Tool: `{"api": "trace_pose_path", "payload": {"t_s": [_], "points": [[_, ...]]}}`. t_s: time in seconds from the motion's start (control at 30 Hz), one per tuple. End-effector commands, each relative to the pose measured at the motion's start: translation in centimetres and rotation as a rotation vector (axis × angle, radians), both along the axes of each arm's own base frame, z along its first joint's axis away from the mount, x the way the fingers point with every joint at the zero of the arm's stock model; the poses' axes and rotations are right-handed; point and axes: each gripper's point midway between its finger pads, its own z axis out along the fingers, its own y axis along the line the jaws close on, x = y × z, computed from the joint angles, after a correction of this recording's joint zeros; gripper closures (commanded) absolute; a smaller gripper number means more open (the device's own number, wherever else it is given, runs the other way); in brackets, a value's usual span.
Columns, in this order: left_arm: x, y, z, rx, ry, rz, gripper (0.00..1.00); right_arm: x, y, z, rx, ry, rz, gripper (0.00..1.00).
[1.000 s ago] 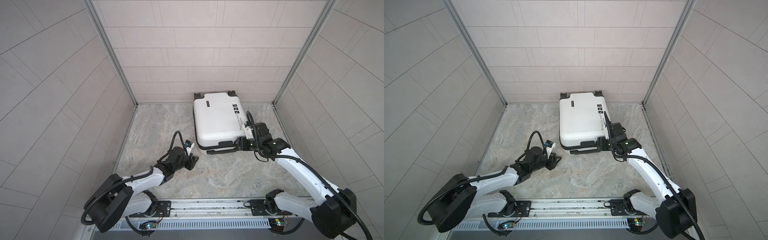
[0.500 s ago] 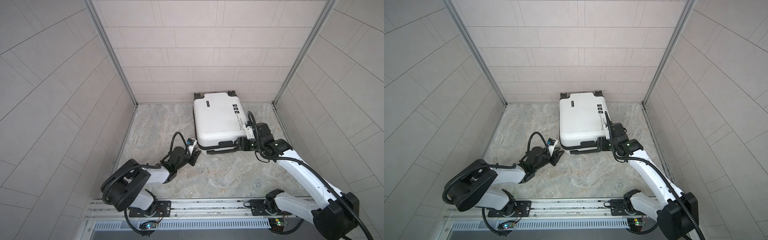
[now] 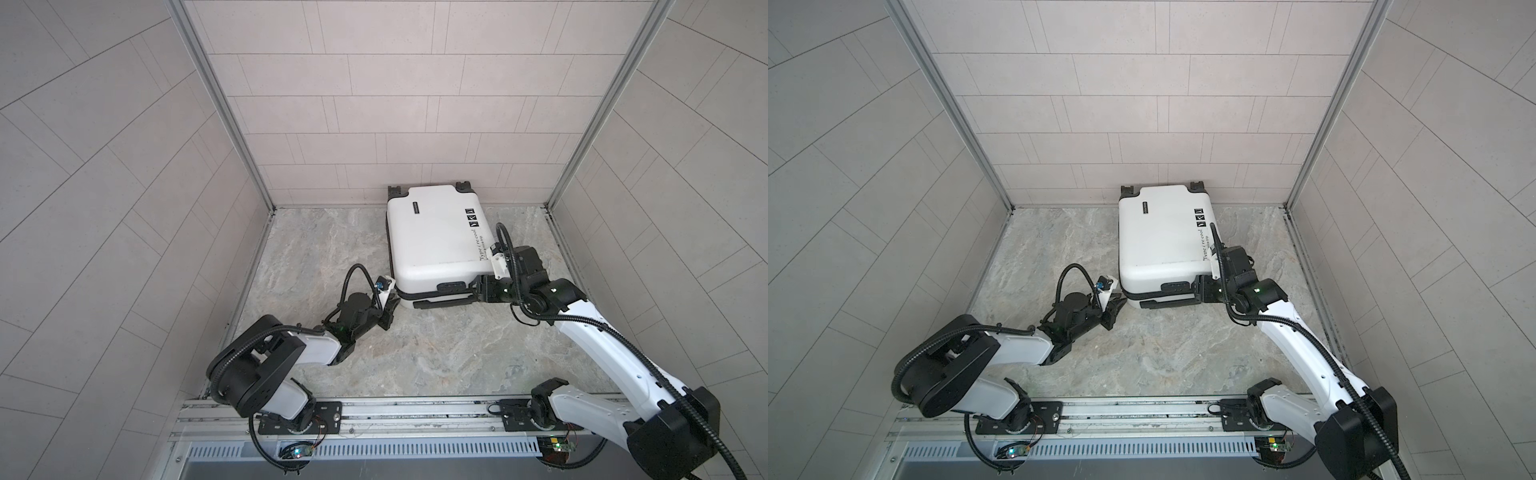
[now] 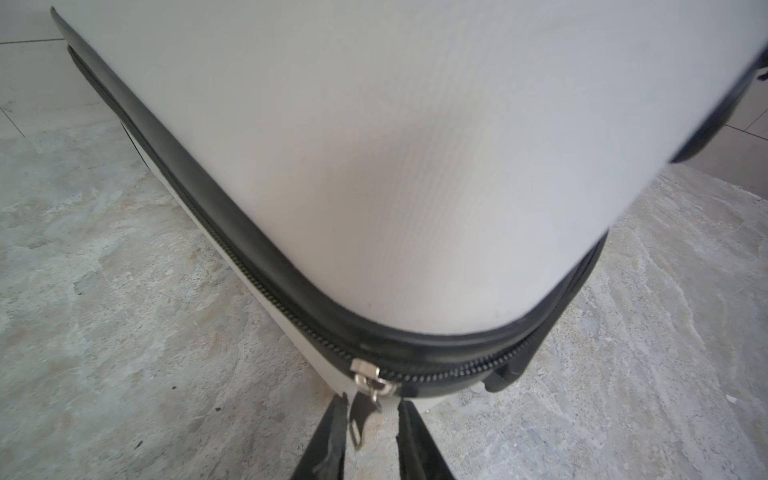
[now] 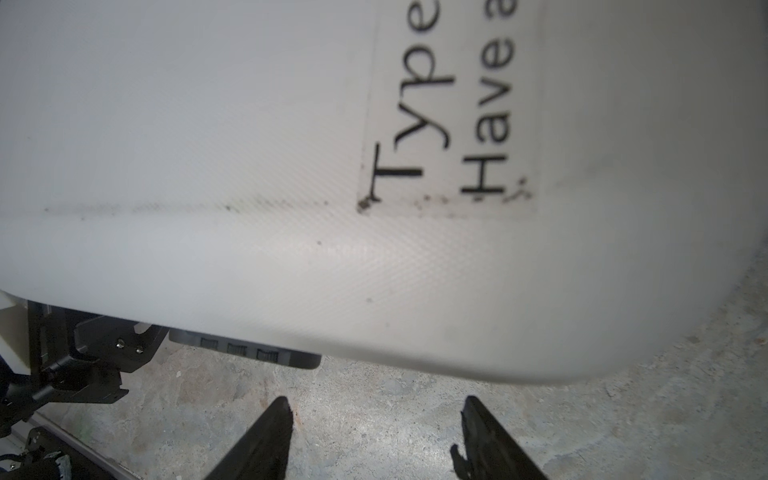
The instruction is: Pack the luggage
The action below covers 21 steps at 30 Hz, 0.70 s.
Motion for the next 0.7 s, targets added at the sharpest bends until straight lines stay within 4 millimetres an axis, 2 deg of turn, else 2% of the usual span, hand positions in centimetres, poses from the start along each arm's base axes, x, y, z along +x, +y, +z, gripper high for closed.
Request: {"api": "trace_pose_path", "payload": {"t_s": [0.0, 0.3, 0.4, 0.57, 0.67], "points": [[0.6, -0.6, 2.2, 0.011, -0.074, -0.019, 0.77, -0.7, -0.1, -0.2, 0.008, 0.019, -0.001, 0.33], [0.4, -0.4, 2.1, 0.049, -0.065, -0.03, 0.98, -0.7, -0.2, 0.4, 0.003, 0.011, 0.002, 0.31], [0.1, -0.3, 2.1, 0.064, -0.059, -0.041, 1.0, -0.7, 0.2, 0.9, 0.013, 0.001, 0.022, 0.27], [-0.5, 0.1, 2.0, 0.093, -0.05, -0.05, 1.0, -1.4, 3.4, 1.8, 0.046, -0.028, 0.132, 0.26], [-0.6, 0.5, 1.9, 0.106, -0.043, -0.037, 1.0, -2.2, 6.0, 2.2, -0.014, -0.05, 0.191, 0.29]]}}
